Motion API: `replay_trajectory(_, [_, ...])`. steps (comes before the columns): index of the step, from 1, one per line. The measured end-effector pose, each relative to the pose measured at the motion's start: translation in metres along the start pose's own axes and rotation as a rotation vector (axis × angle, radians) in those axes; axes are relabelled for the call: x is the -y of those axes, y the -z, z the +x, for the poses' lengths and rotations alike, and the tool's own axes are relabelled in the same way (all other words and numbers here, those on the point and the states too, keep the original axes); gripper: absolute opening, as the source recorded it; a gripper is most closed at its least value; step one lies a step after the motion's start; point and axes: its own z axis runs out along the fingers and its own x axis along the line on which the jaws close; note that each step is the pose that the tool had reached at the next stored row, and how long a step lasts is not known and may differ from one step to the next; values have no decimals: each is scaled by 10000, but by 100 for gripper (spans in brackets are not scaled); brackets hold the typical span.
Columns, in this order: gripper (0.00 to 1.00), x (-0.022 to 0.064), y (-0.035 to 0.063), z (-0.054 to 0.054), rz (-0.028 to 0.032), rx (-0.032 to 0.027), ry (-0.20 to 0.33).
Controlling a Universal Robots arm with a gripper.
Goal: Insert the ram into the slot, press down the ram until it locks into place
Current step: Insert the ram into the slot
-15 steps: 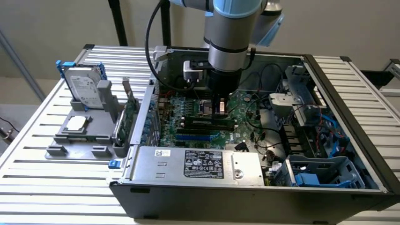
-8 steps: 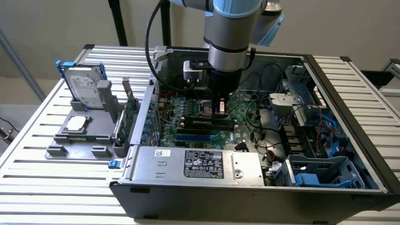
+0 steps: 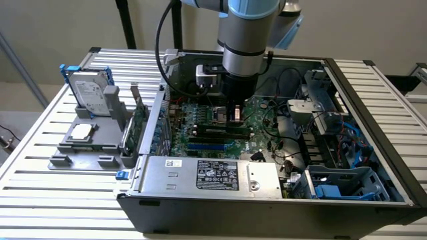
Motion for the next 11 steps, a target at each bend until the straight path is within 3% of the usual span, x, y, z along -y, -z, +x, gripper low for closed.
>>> replay_trajectory(11, [13,-7,-17,-1,26,-32,0])
